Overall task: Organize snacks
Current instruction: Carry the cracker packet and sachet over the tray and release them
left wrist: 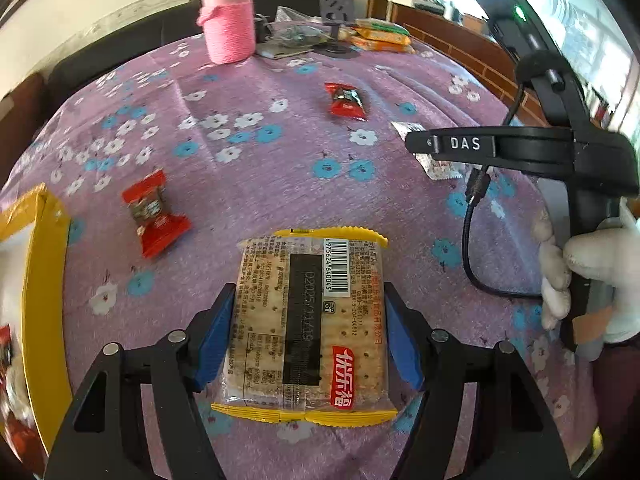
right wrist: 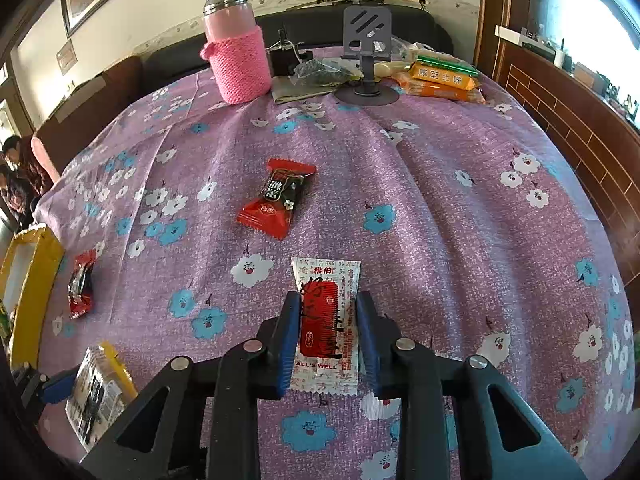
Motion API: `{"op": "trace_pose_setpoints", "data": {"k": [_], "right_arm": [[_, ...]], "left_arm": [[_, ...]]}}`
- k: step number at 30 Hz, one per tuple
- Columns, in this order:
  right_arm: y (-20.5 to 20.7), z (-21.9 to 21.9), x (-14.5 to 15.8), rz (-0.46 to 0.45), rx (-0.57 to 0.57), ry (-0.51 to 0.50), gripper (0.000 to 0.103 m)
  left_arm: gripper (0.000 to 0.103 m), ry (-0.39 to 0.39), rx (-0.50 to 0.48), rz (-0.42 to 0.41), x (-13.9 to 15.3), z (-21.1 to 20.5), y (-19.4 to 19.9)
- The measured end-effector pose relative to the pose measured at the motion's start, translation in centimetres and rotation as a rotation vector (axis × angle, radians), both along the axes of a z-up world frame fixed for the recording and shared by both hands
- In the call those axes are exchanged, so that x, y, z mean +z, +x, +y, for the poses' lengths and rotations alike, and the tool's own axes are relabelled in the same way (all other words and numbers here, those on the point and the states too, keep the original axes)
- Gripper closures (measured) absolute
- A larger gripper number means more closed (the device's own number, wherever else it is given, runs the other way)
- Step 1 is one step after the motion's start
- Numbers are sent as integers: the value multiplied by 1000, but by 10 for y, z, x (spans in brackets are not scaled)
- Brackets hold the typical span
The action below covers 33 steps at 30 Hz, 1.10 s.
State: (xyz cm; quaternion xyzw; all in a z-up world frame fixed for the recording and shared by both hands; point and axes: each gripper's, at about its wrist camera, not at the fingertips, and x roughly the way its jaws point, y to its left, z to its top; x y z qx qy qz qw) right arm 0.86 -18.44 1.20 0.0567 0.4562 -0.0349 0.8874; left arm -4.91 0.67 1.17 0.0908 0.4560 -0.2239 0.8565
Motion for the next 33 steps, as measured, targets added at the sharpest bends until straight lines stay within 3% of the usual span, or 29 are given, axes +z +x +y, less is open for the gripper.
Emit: {"op": "trace_pose_setpoints", "data": {"k": [5, 9, 15, 23, 33], "right_arm": [[-1, -10, 2, -26, -1, 104, 76], [-8, -8, 15, -113, 50, 206, 76], [-18, 11, 28, -169, 120, 252, 76], [-38, 65, 49, -160, 247, 293, 76], [-50, 171, 74, -119, 474, 325, 76]], "left_arm": [[35, -86, 64, -7, 14, 20, -9], [35, -160, 122, -25, 30, 46, -23], [35, -236, 226, -65, 55, 94, -39], [34, -264, 429, -111, 75, 180, -58], [34, -231, 615, -90, 60, 250, -76]]}}
